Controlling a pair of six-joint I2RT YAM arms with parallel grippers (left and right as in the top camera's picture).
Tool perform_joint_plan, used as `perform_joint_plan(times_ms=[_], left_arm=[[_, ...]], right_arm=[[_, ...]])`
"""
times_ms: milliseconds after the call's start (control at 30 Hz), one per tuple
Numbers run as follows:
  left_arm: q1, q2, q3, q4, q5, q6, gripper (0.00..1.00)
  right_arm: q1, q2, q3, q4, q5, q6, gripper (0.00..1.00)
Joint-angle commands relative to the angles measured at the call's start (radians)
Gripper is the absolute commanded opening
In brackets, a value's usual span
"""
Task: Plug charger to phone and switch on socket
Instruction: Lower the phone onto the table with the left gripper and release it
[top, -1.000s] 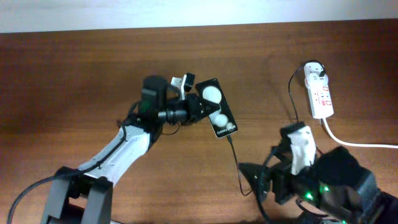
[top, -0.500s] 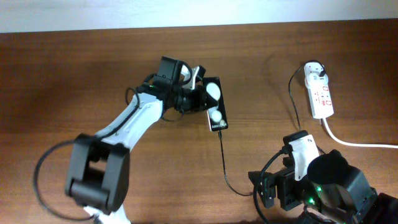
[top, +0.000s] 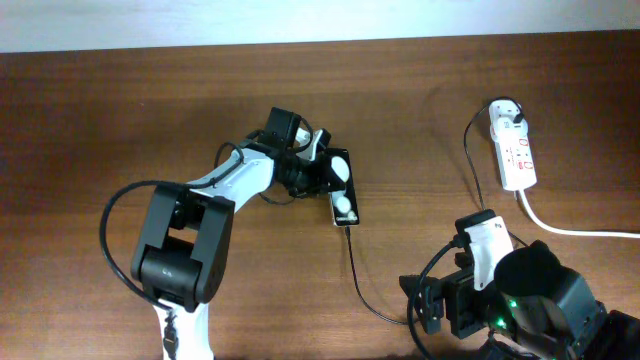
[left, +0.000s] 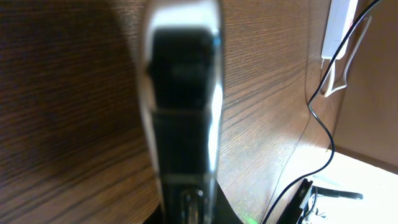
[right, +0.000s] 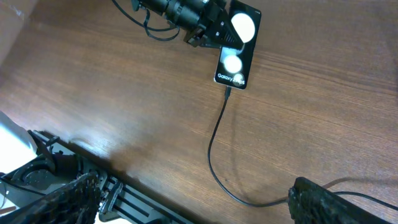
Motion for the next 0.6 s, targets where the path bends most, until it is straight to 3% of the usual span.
perform_joint_plan(times_ms=[0,67,167,267,333,433,500,567], left_arm=[[0.002,0.056,0.018,-0.002,-0.040,0.024,0.08],[0.003,0.057,0.018,-0.003,-0.043,0.024,0.12],[0.003,0.057,0.018,-0.005,-0.055,0.024,0.32],[0.002,0.057,0.018,-0.035,-0.114,0.024,0.42],[0.002,0.057,0.018,-0.070,-0.160,0.024,0.59],[0.003,0.057,0.018,-0.102,-0.224,0.024,0.70],[0.002,0.057,0.018,-0.116,-0.265,0.024,0.99],[0.003,0.057,0.018,-0.142,-0.332,0.024,0.99]], right_arm=[[-0.003,0.005,0.007,-0.001,0.015,-0.006,0.99],[-0.003,0.005,0.007,-0.001,0.015,-0.006,0.99],[-0.003,0.005,0.007,-0.001,0.015,-0.006,0.98],[-0.003,0.005,0.007,-0.001,0.016,-0.006,0.99],[-0.003,0.005,0.007,-0.001,0.015,-0.006,0.99],[-0.003,0.005,0.007,-0.001,0.015,-0.006,0.99],[-0.003,0.005,0.007,-0.001,0.015,-0.006,0.99],[-0.003,0.005,0.007,-0.001,0.016,-0.006,0.99]])
